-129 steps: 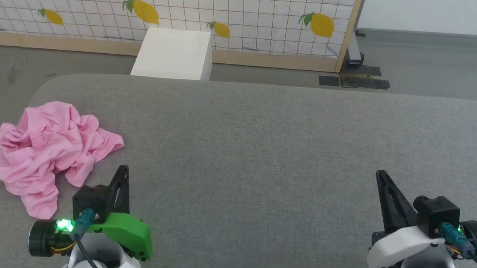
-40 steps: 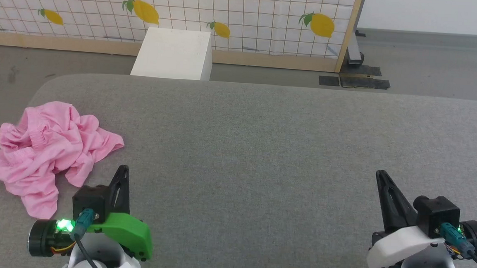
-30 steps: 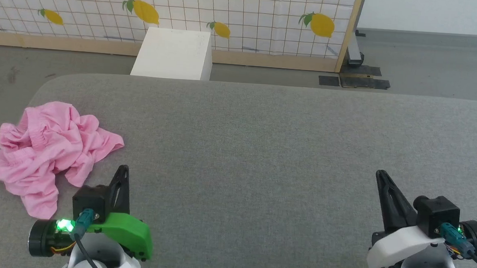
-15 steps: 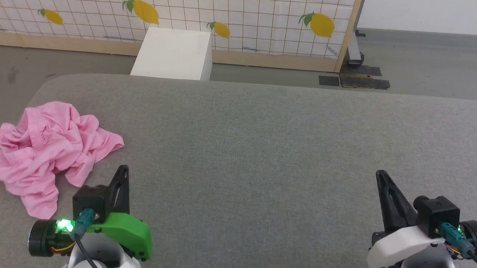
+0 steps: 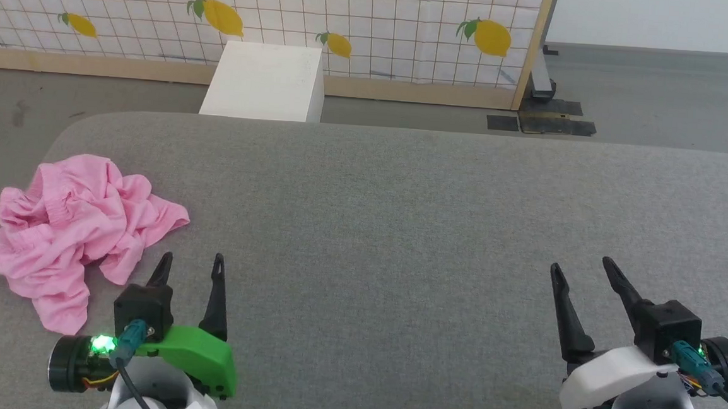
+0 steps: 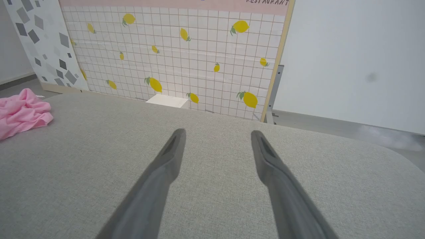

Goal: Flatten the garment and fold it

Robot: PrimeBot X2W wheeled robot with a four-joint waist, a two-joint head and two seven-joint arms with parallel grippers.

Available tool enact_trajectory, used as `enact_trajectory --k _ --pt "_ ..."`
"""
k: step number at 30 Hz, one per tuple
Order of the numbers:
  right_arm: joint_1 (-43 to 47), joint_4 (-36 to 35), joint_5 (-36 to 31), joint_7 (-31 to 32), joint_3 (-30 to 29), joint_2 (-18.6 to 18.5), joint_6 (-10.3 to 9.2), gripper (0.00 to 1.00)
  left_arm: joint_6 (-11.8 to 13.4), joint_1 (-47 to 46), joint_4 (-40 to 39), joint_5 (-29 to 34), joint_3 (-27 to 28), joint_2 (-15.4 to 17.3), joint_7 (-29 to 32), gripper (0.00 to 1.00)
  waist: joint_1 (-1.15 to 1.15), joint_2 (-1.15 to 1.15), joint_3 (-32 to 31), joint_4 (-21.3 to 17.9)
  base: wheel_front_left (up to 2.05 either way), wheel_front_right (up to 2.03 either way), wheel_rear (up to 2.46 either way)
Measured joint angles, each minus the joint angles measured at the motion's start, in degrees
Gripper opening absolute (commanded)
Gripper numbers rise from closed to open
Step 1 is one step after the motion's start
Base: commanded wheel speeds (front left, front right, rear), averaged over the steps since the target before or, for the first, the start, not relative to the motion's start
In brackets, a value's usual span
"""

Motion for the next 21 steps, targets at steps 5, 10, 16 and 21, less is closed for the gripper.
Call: enact_trajectory --k 5,10,16,21 --pt "0.0 0.4 0.0 -0.5 0.0 0.0 0.00 1.00 0.2 -0.1 0.5 -0.3 -0.4 0.0 -0.7 1.00 0.00 0.00 0.1 0.1 0.00 0.00 0.00" --pt "-0.1 0.7 0.0 -1.0 -0.1 0.0 0.00 1.00 0.5 -0.2 1.0 -0.5 -0.9 0.0 -1.3 1.00 0.00 0.00 0.2 0.2 0.00 0.00 0.00" --pt "-0.1 1.0 0.3 -2.0 -0.3 0.0 0.00 1.00 0.7 -0.6 1.5 -1.0 -1.3 0.0 -2.0 1.00 0.00 0.00 0.2 0.3 0.00 0.00 0.00" --pt "-0.1 1.0 0.8 -2.5 -0.5 0.0 0.00 1.00 1.0 -0.7 2.0 -1.5 -1.6 0.0 -2.7 1.00 0.00 0.00 0.2 0.3 0.00 0.00 0.00"
